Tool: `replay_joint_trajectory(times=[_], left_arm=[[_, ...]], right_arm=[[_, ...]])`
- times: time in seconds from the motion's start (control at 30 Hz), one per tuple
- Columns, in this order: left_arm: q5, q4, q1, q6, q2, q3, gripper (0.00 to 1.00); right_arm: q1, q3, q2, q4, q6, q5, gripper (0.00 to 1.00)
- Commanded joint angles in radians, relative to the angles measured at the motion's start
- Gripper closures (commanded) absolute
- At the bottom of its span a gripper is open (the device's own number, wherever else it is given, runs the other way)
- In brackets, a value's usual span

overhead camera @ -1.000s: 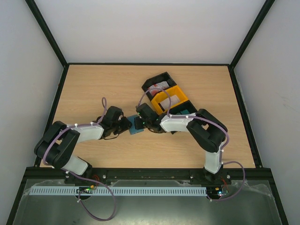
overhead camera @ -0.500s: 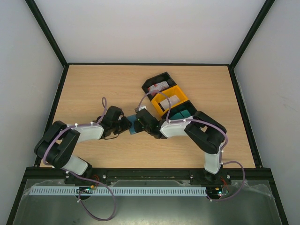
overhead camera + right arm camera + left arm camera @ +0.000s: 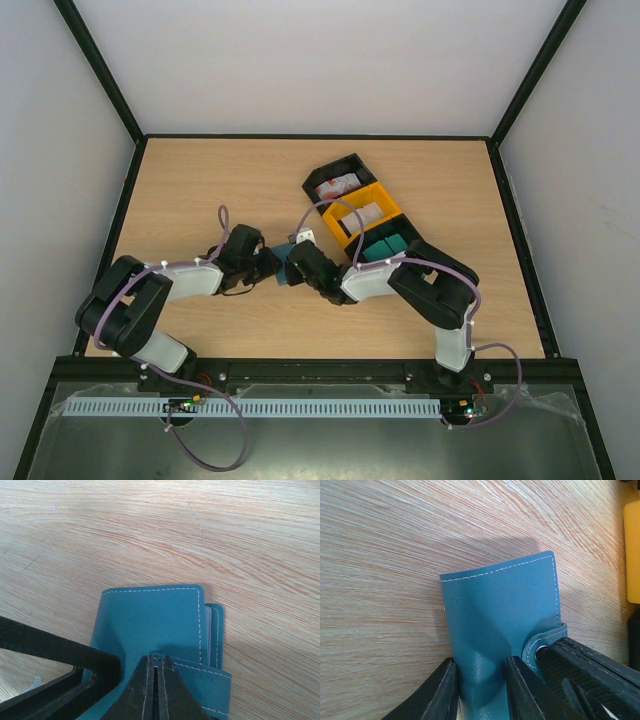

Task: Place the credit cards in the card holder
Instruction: Close the card holder at the center of the board, then reset both arms

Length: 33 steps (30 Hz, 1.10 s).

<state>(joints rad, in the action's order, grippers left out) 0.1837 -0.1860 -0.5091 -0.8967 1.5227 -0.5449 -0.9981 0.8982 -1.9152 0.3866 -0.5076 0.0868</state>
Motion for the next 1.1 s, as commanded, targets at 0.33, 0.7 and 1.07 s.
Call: replay_joint_trajectory(times=[0.33,0.7,1.07], left_arm=[[-0.038,0.142,0.001,0.035,-0.003,-0.051,0.70],[-0.110,0.253,0.047,0.076,-0.162,-0.106,0.65],[-0.261,0.380,0.096,0.202,-0.520,-0.137,0.12]], right_arm=[[0.012,0.077,0.003,-0.344,-0.014,-0.030,0.96],[0.103,0.245,0.137,-0.443,-0.083,-0.117,0.87],[0.162,0.095,0.512,-0.551,-0.067,0.220,0.56]])
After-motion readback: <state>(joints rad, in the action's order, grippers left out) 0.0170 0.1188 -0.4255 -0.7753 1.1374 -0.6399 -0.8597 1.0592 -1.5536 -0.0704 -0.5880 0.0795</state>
